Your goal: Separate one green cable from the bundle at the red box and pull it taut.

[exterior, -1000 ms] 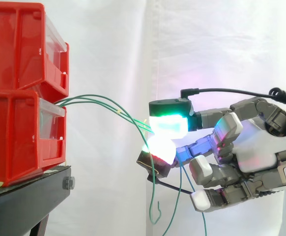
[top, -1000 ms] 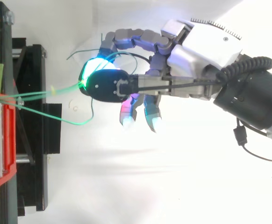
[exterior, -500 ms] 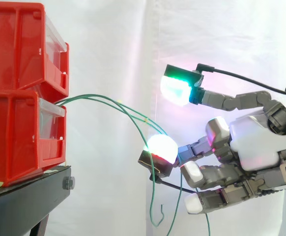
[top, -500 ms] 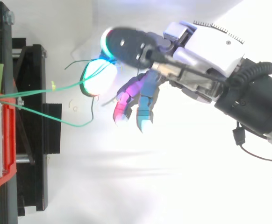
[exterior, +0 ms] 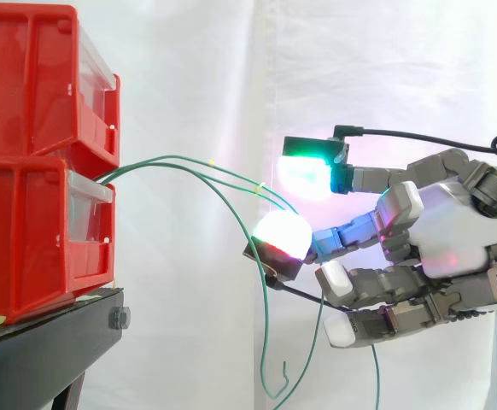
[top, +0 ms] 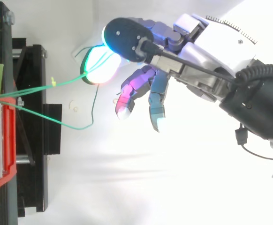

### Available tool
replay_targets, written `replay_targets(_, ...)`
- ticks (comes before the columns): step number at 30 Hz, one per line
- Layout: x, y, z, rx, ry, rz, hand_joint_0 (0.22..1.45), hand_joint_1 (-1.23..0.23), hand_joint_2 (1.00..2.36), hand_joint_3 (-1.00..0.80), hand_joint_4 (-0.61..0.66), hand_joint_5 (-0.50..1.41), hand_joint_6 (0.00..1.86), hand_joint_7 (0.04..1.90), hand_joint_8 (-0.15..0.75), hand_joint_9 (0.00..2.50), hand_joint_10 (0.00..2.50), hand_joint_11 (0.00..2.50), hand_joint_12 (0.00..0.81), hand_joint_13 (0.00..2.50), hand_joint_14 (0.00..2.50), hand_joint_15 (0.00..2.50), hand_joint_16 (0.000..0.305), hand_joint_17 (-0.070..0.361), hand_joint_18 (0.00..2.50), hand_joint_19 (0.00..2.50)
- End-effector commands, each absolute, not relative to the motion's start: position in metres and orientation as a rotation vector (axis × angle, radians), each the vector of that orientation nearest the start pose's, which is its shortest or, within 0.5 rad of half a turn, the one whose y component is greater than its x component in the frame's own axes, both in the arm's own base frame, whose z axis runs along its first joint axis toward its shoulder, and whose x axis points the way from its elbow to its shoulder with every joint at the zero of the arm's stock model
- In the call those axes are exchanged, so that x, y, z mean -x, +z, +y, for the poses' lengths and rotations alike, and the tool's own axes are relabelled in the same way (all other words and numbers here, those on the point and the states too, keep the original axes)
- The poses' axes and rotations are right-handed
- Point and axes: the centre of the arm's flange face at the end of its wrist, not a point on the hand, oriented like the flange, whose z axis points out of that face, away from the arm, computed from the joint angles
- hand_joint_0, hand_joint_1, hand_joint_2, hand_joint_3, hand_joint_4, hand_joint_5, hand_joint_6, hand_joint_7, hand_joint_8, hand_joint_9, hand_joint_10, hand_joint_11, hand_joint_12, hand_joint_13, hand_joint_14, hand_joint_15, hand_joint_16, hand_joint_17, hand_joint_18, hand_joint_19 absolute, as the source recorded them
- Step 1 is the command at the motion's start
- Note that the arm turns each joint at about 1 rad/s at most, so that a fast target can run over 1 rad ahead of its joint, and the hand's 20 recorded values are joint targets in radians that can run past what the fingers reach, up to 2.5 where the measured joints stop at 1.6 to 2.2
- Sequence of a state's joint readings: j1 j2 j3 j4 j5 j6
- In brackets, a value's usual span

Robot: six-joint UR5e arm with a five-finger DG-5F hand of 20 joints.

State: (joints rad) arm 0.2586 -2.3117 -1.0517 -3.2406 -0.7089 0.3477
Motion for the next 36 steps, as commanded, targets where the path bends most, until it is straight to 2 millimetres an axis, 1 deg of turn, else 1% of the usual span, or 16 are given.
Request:
replay_targets(1, -0.731, 0.276, -0.022, -1.662, 0.737, 0.754, 0.67, -0.46, 1.0, -0.5, 0.04, 0.15, 0.5, 1.28, 0.117, 2.0, 0.02, 0.45, 0.276, 1.34, 0.02, 0.63, 0.04, 0.091, 0.82, 0.67)
replay_targets(12, -0.733, 0.278, -0.017, -1.639, 0.725, 0.747, 0.76, -0.66, 1.0, -0.48, 0.01, 0.15, 0.5, 1.28, 0.127, 2.02, 0.02, 0.49, 0.282, 1.34, 0.02, 0.63, 0.04, 0.09, 0.82, 0.68)
replay_targets(15, -0.733, 0.278, -0.015, -1.637, 0.719, 0.746, 0.78, -0.71, 1.01, -0.38, -0.01, 0.15, 0.5, 1.28, 0.146, 2.01, 0.02, 0.5, 0.284, 1.34, 0.02, 0.64, 0.04, 0.09, 0.8, 0.69)
replay_targets(18, -0.732, 0.278, -0.013, -1.628, 0.7, 0.752, 0.72, -0.78, 1.02, -0.21, 0.0, 0.15, 0.5, 1.3, 0.161, 2.0, 0.02, 0.49, 0.275, 1.34, 0.02, 0.62, 0.043, 0.096, 0.79, 0.67)
replay_targets(19, -0.732, 0.278, -0.012, -1.625, 0.695, 0.752, 0.71, -0.82, 1.01, -0.17, 0.01, 0.15, 0.5, 1.31, 0.162, 2.0, 0.02, 0.47, 0.286, 1.35, 0.02, 0.61, 0.046, 0.103, 0.82, 0.63)
replay_targets(20, -0.732, 0.278, -0.012, -1.625, 0.695, 0.752, 0.64, -0.89, 1.0, -0.04, 0.04, 0.15, 0.5, 1.32, 0.215, 2.03, 0.02, 0.42, 0.322, 1.41, 0.02, 0.56, 0.061, 0.137, 0.92, 0.54)
replay_targets(22, -0.732, 0.278, -0.01, -1.618, 0.685, 0.762, 0.53, -0.88, 1.29, -0.06, 0.08, 0.14, 0.5, 1.31, 0.233, 1.97, 0.02, 0.38, 0.355, 1.39, 0.01, 0.54, 0.071, 0.161, 0.94, 0.5)
replay_targets(23, -0.732, 0.278, -0.009, -1.616, 0.684, 0.766, 0.46, -0.84, 1.49, -0.11, 0.1, 0.13, 0.5, 1.31, 0.25, 1.92, 0.01, 0.35, 0.371, 1.33, 0.02, 0.53, 0.079, 0.177, 0.9, 0.47)
replay_targets(24, -0.732, 0.278, -0.007, -1.61, 0.679, 0.777, 0.46, -0.83, 1.49, -0.12, 0.11, 0.13, 0.5, 1.32, 0.251, 1.88, 0.01, 0.35, 0.377, 1.31, 0.02, 0.53, 0.082, 0.183, 0.85, 0.46)
replay_targets(25, -0.732, 0.278, -0.007, -1.608, 0.676, 0.779, 0.46, -0.81, 1.41, -0.12, 0.16, 0.11, 0.5, 1.34, 0.281, 1.77, 0.02, 0.36, 0.393, 1.19, 0.01, 0.53, 0.084, 0.19, 0.78, 0.44)
replay_targets(26, -0.732, 0.278, -0.006, -1.606, 0.674, 0.784, 0.53, -0.79, 1.03, -0.07, 0.2, 0.07, 0.5, 1.43, 0.304, 1.6, 0.01, 0.37, 0.413, 1.06, 0.01, 0.55, 0.087, 0.197, 0.67, 0.44)
replay_targets(28, -0.731, 0.278, -0.003, -1.595, 0.658, 0.8, 0.51, -0.76, 1.01, -0.15, 0.22, 0.02, 0.53, 1.48, 0.322, 1.35, 0.01, 0.39, 0.421, 0.88, 0.02, 0.55, 0.087, 0.195, 0.51, 0.44)
replay_targets(29, -0.731, 0.278, -0.002, -1.592, 0.653, 0.804, 0.49, -0.75, 1.01, -0.21, 0.24, -0.02, 0.59, 1.35, 0.346, 1.16, 0.02, 0.42, 0.414, 0.78, 0.02, 0.55, 0.085, 0.191, 0.42, 0.43)
replay_targets(31, -0.73, 0.279, 0.001, -1.582, 0.637, 0.81, 0.47, -0.76, 1.01, -0.27, 0.26, -0.06, 0.63, 1.24, 0.337, 1.02, 0.02, 0.45, 0.389, 0.67, 0.02, 0.53, 0.079, 0.178, 0.31, 0.45)
replay_targets(32, -0.73, 0.279, 0.002, -1.579, 0.634, 0.811, 0.44, -0.75, 1.0, -0.44, 0.29, -0.07, 0.64, 1.22, 0.353, 0.99, 0.02, 0.45, 0.404, 0.66, 0.02, 0.53, 0.082, 0.183, 0.32, 0.45)
replay_targets(36, -0.729, 0.28, 0.007, -1.561, 0.593, 0.814, 0.36, -0.66, 1.0, -0.5, 0.32, -0.06, 0.66, 1.15, 0.389, 1.03, 0.02, 0.44, 0.443, 0.7, 0.02, 0.5, 0.091, 0.204, 0.4, 0.42)
